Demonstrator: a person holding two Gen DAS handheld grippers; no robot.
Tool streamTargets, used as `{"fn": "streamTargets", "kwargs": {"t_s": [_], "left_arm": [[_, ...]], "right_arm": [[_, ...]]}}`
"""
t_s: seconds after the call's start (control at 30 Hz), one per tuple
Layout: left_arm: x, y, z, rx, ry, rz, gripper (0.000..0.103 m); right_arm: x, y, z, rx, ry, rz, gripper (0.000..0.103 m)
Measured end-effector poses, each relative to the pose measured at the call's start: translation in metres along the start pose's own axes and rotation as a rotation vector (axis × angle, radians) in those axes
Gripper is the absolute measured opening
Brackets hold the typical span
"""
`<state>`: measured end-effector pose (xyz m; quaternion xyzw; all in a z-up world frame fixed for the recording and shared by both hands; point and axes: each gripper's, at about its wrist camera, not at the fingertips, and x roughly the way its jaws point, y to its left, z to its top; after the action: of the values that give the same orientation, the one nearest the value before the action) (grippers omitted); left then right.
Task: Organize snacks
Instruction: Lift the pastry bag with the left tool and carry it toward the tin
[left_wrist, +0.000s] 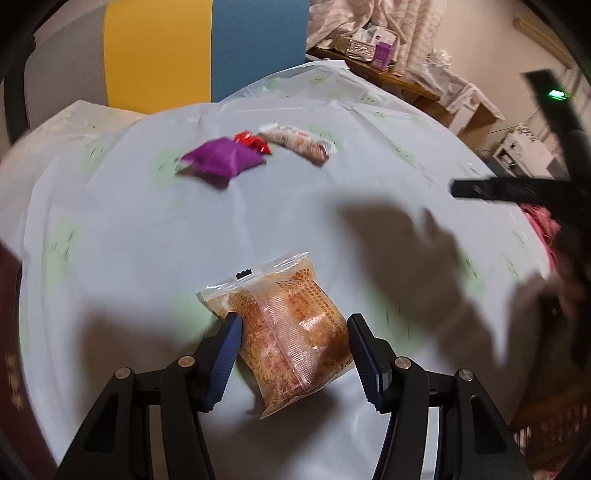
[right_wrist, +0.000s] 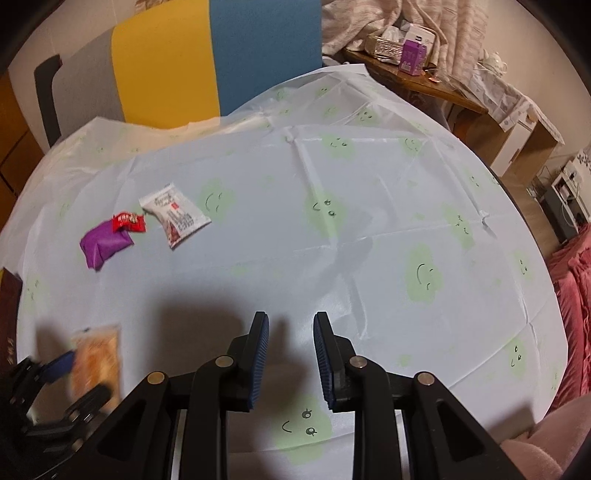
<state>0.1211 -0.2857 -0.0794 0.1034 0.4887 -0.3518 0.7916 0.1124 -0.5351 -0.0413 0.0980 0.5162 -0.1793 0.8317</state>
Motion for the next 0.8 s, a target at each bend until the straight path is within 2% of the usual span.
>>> {"fn": "streamTargets", "kwargs": {"t_s": [0.17, 0.27, 0.53, 0.57, 0.6, 0.63, 0.8], "left_arm": [[-0.018, 0.021, -0.028, -0.047, 0.016, -0.035, 0.066], [-0.025, 0.026, -0.038, -0.08, 0.003, -0.041, 0.066], [-0.021, 0.01, -0.039, -0.036, -0.015, 0.055, 0.072], [-0.018, 0.008, -0.038, -0.026, -0.021, 0.069, 0.071], [-0.017, 0.009, -0.039, -0.028, -0.027, 0.076, 0.063], [-0.018, 0.009, -0.041, -0.028, -0.046, 0.084, 0.061], [-0.021, 0.01, -0.052, -0.01, -0.117, 0.083, 0.059]], "right_arm": [[0.005, 0.009, -0.003, -0.053, 0.011, -0.025, 0.025], [0.008, 0.014, -0.006, -0.072, 0.022, -0.045, 0.025], [0.013, 0.026, -0.011, -0.127, 0.032, -0.073, 0.025], [0.014, 0.027, -0.012, -0.131, 0.034, -0.076, 0.025], [0.014, 0.027, -0.012, -0.134, 0.037, -0.075, 0.025], [0.014, 0.027, -0.012, -0.132, 0.037, -0.073, 0.025], [0.012, 0.031, -0.012, -0.141, 0.019, -0.051, 0.025]]}}
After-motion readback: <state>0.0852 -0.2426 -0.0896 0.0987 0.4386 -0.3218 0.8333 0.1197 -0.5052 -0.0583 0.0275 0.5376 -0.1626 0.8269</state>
